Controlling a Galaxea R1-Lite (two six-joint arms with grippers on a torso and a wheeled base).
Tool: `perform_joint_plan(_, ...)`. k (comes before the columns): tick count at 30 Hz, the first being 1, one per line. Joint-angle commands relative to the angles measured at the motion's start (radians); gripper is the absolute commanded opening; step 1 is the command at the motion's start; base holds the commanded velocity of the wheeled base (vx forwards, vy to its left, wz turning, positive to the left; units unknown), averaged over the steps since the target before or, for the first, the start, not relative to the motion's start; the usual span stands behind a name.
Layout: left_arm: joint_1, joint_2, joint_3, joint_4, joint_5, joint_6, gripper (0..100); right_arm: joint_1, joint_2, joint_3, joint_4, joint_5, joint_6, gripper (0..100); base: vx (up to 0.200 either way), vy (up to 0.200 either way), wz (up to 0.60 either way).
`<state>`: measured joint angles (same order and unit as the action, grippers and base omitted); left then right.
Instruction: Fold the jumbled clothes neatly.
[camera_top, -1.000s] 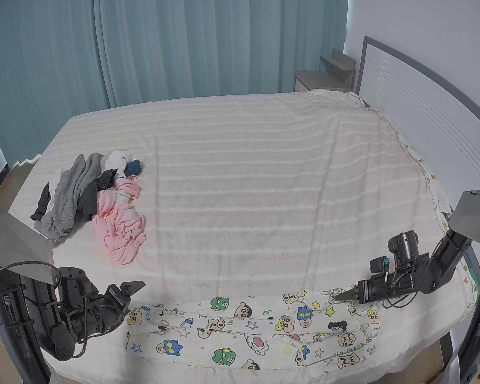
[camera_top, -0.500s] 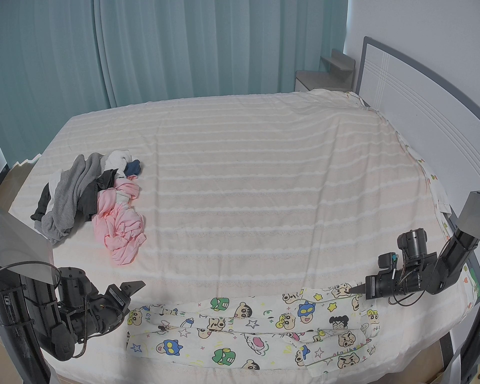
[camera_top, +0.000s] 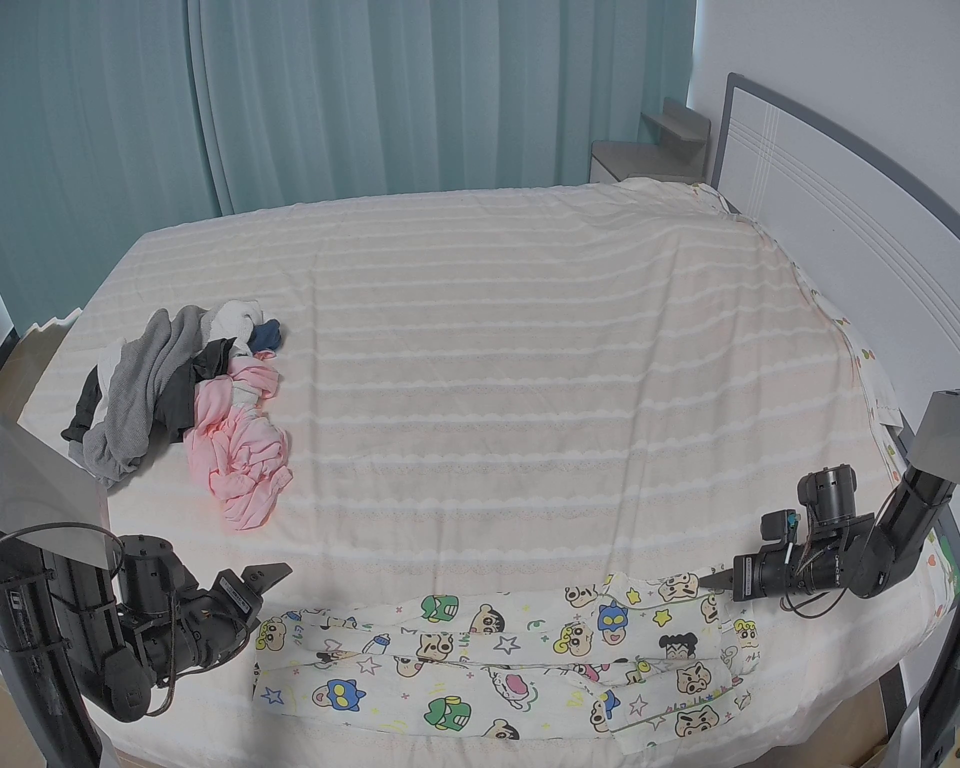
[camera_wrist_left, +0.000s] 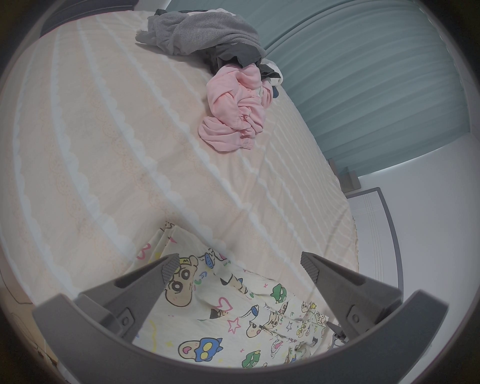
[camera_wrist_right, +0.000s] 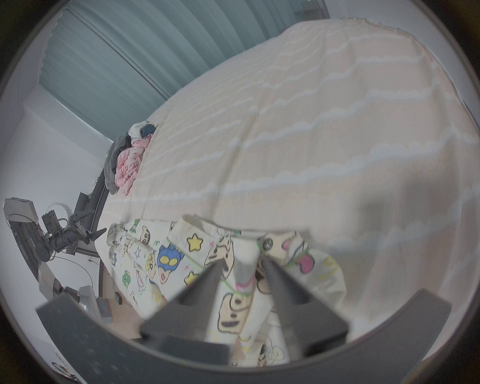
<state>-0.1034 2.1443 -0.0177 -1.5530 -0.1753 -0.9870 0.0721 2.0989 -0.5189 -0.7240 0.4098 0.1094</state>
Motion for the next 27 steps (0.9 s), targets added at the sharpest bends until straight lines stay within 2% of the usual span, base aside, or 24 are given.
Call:
perform_joint_plan(1,-0.004,-0.004,0.016,-0.018,0.019,0.014,100,0.0,0.007,0.017,-0.063,-0.016,0.007,100,0.0,0.0,0.0)
perform_joint_plan(4,-0.022,-0.004,0.016,-0.018,0.063,0.107,100,-0.04,-0.091,0.088,-0.152,-0.026,0.012,100,0.0,0.0,0.0)
perform_joint_plan(7,-0.033,-0.003,0.016,-0.018,0.094,0.212,100,-0.081,-0.201,0.142,-0.172,-0.029,0.013,100,0.0,0.0,0.0)
perform_joint_plan(10,-0.036,-0.014,0.015,-0.018,0.105,0.347,100,-0.149,-0.401,0.221,-0.172,-0.034,0.021,100,0.0,0.0,0.0)
perform_joint_plan(13,-0.042,-0.02,0.015,-0.018,0.106,0.524,100,-0.221,-0.629,0.284,-0.161,-0.039,0.032,100,0.0,0.0,0.0)
perform_joint_plan(16,-0.056,-0.017,0.015,-0.018,0.106,0.553,100,-0.258,-0.746,0.32,-0.16,-0.04,0.032,100,0.0,0.0,0.0)
perform_joint_plan(20,-0.102,-0.007,0.01,-0.018,0.117,0.507,100,-0.302,-0.898,0.389,-0.16,-0.045,0.032,100,0.0,0.0,0.0)
perform_joint_plan(22,-0.128,-0.007,0.01,-0.018,0.174,0.464,100,-0.341,-0.984,0.455,-0.16,-0.046,0.032,100,0.0,0.0,0.0)
perform_joint_plan(25,-0.134,-0.007,0.012,-0.018,0.195,0.461,100,-0.361,-1.013,0.47,-0.161,-0.045,0.033,100,-0.067,0.0,0.0)
perform_joint_plan(26,-0.139,-0.004,0.012,-0.018,0.232,0.462,100,-0.399,-1.079,0.484,-0.158,-0.04,0.032,100,-0.2,0.0,0.0)
perform_joint_plan(27,-0.139,-0.001,0.007,-0.018,0.244,0.462,100,-0.4,-1.094,0.476,-0.156,-0.04,0.032,100,-0.2,0.0,0.0)
